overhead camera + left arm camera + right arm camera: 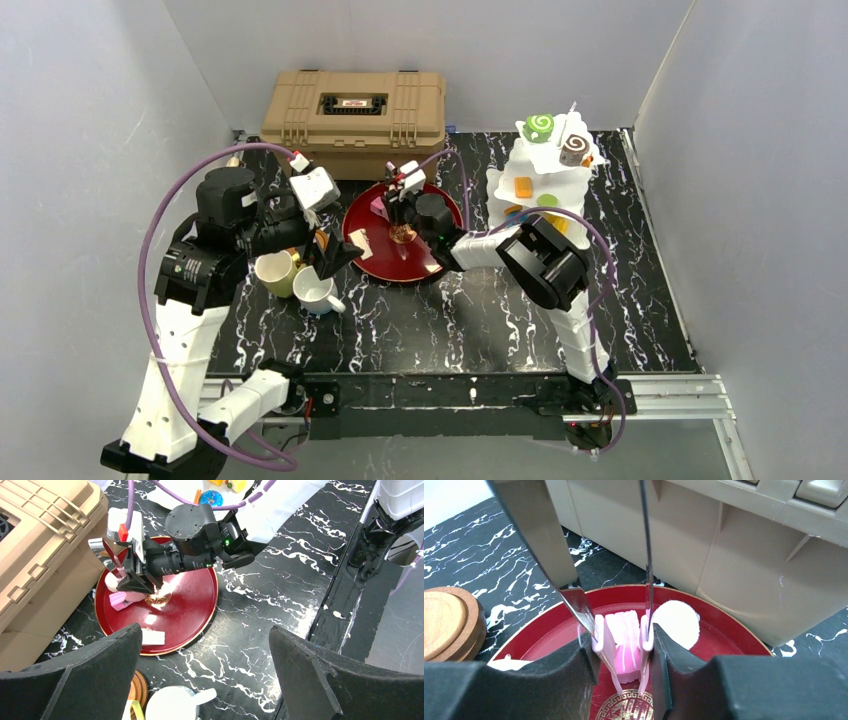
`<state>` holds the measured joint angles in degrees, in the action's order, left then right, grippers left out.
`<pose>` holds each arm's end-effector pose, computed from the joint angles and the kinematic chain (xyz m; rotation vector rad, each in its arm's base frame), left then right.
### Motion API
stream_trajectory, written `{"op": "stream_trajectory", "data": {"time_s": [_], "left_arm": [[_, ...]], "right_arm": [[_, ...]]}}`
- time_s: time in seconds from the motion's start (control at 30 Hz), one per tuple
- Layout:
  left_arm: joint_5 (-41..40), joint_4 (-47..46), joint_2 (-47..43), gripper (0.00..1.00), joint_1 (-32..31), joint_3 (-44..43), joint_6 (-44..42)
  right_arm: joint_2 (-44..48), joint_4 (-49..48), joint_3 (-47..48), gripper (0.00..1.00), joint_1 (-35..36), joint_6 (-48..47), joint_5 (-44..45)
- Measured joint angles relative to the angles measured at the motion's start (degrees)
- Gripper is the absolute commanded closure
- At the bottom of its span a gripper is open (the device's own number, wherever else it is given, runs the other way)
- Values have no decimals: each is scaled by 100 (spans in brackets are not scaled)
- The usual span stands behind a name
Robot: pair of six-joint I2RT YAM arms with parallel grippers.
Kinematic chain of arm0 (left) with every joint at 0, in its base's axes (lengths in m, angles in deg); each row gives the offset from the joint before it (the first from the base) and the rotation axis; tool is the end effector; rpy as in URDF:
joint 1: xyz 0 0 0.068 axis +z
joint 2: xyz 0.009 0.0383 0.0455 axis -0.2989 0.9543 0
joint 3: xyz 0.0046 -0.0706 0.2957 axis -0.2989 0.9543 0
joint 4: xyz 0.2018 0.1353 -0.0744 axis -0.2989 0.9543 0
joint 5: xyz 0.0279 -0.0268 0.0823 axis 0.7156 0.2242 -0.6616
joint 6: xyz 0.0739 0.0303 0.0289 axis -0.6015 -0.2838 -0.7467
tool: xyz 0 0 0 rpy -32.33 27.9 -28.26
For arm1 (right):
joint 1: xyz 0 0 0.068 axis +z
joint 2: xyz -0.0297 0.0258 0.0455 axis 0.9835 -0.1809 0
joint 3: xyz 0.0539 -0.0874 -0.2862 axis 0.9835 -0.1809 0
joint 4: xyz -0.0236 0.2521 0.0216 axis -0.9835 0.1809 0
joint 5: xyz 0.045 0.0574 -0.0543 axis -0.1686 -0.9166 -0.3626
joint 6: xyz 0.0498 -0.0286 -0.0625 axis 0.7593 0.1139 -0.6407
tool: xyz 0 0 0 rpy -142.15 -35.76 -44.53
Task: Serve the afternoon tea
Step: Pick up the desert from the tray.
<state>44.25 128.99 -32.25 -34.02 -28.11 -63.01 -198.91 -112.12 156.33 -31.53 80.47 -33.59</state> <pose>0.1322 -0.0885 0.4751 1.0519 1.5567 -0.5673 0.3638 0.3797 0.2127 -0.4381 1.5189 0.5214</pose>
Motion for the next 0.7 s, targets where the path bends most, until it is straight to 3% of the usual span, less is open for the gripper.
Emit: {"op": "stream_trajectory", "data": {"time_s": [0.2, 0.37, 0.7], "left_arm": [[0, 0, -4, 3, 0, 0, -4], [0, 2, -11, 3, 0, 0, -39], [-4, 15, -162, 3, 0, 98, -90]], "right_arm": [[70, -269, -249, 70, -7, -17, -9], [702, -249, -944, 70, -4, -175, 11], [4002, 568, -2664, 69, -2, -560, 356]]}}
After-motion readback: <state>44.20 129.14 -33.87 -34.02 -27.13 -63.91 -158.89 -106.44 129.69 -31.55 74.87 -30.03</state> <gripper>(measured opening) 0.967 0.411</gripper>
